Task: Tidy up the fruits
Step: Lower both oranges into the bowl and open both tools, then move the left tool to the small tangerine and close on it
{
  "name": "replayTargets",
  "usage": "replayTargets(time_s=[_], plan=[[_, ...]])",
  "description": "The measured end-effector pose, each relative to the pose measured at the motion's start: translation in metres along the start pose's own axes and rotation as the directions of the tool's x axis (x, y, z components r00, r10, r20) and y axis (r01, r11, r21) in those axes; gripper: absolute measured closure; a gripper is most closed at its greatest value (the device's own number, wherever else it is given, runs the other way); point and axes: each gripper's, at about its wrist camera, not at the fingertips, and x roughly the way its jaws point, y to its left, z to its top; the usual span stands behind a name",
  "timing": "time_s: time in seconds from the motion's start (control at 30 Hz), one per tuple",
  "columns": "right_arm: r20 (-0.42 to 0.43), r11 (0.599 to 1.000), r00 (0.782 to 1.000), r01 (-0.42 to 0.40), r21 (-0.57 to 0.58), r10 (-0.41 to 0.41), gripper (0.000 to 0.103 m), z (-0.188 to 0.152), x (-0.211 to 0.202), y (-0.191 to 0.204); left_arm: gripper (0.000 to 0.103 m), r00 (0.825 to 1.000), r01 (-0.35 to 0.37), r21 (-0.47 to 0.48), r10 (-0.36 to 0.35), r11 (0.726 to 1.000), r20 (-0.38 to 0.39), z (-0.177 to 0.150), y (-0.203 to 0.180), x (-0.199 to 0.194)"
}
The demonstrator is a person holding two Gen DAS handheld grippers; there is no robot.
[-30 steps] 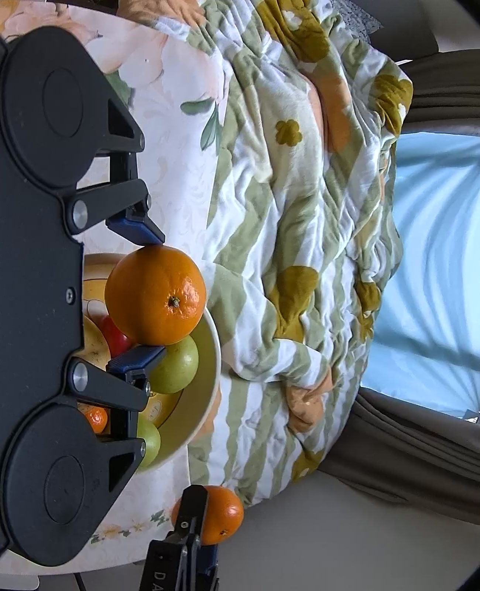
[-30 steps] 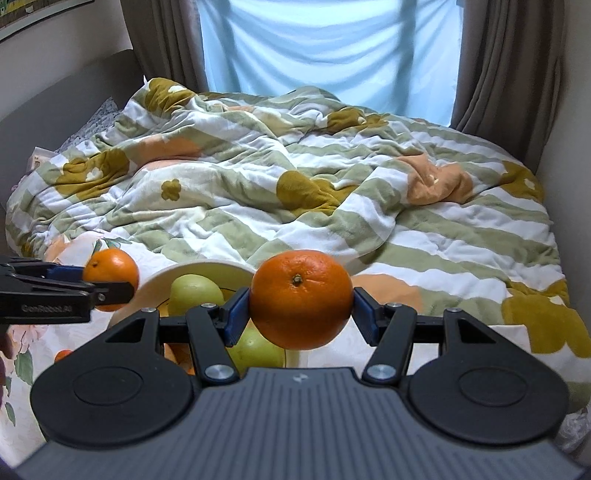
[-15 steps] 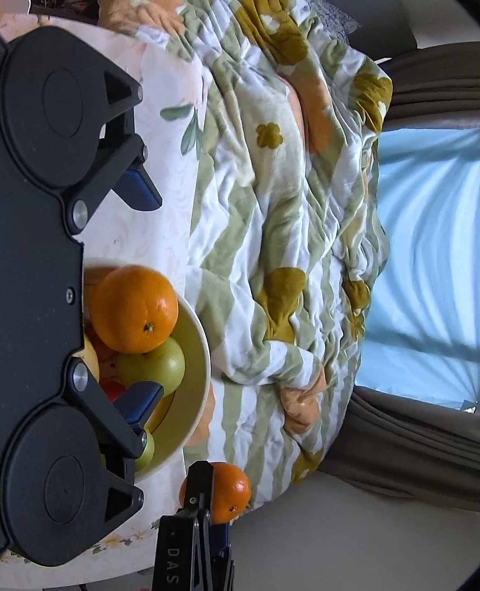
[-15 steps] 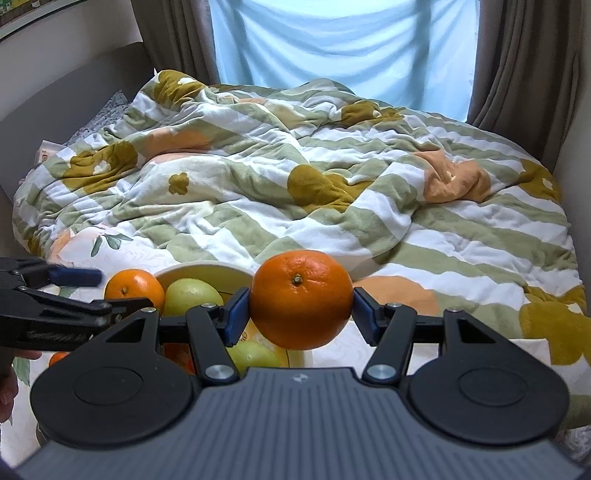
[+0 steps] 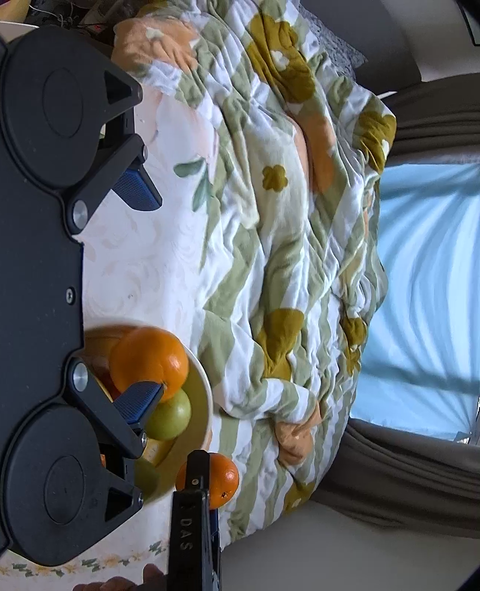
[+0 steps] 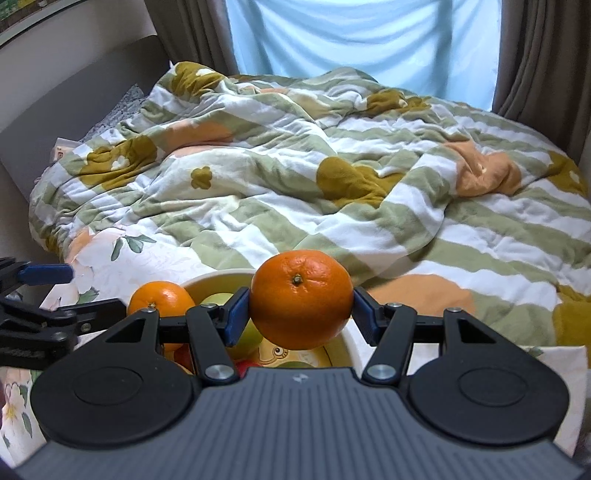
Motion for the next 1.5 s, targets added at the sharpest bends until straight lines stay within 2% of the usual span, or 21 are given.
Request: replayTargets(time_s=[0.23, 0.53, 0.57, 0.63, 0.67, 0.87, 1.2, 1.4, 1.5], plan=[[-0.016, 0.997, 1.0, 0.006, 0.083, -0.005, 0.029, -0.007, 0.017, -0.004, 0.003, 1.0, -0.009, -0.019, 0.009, 1.0, -0.018, -0.012, 0.009, 0.0], [0.012, 0.997, 1.0, -0.006, 0.08, 0.005, 0.027, -0.013, 0.018, -0.001, 0.002, 1.0, -0.01, -0.032, 0.009, 0.999, -0.019, -0.02, 0.012, -0.008], [0.022, 0.997, 1.0, -0.013, 0.08, 0.012, 0.024, -0.013, 0.016, -0.001, 0.002, 1.0, -0.011, -0.03, 0.01, 0.999, -0.017, -0.021, 0.012, -0.01], [0.035, 0.996, 0.999, -0.007, 0.085, 0.004, 0.012, -0.012, 0.012, 0.0, 0.002, 1.0, -0.015, -0.026, 0.015, 1.0, -0.013, -0.023, 0.013, -0.013], [0.047, 0.996, 0.999, 0.0, 0.091, -0.004, 0.001, -0.013, 0.01, -0.001, 0.002, 1.0, -0.017, -0.024, 0.016, 1.0, -0.011, -0.023, 0.013, -0.014], [0.058, 0.994, 0.998, 0.021, 0.109, -0.027, 0.0, -0.016, 0.0, -0.001, 0.002, 1.0, -0.017, 0.0, 0.017, 1.0, 0.007, -0.026, 0.013, -0.028], [0.101, 0.994, 0.992, 0.065, 0.086, -0.073, 0.0, -0.016, -0.048, 0.014, 0.002, 0.996, 0.017, 0.028, -0.019, 0.999, 0.087, -0.027, 0.019, -0.076], [0.142, 0.991, 0.983, 0.11, 0.081, -0.12, 0.0, -0.024, -0.096, 0.035, 0.002, 0.988, 0.051, 0.059, -0.059, 0.997, 0.146, -0.031, 0.035, -0.114], [0.16, 0.986, 0.976, 0.133, 0.104, -0.148, 0.0, -0.033, -0.121, 0.049, 0.002, 0.984, 0.085, 0.082, -0.097, 0.993, 0.151, -0.037, 0.045, -0.127]])
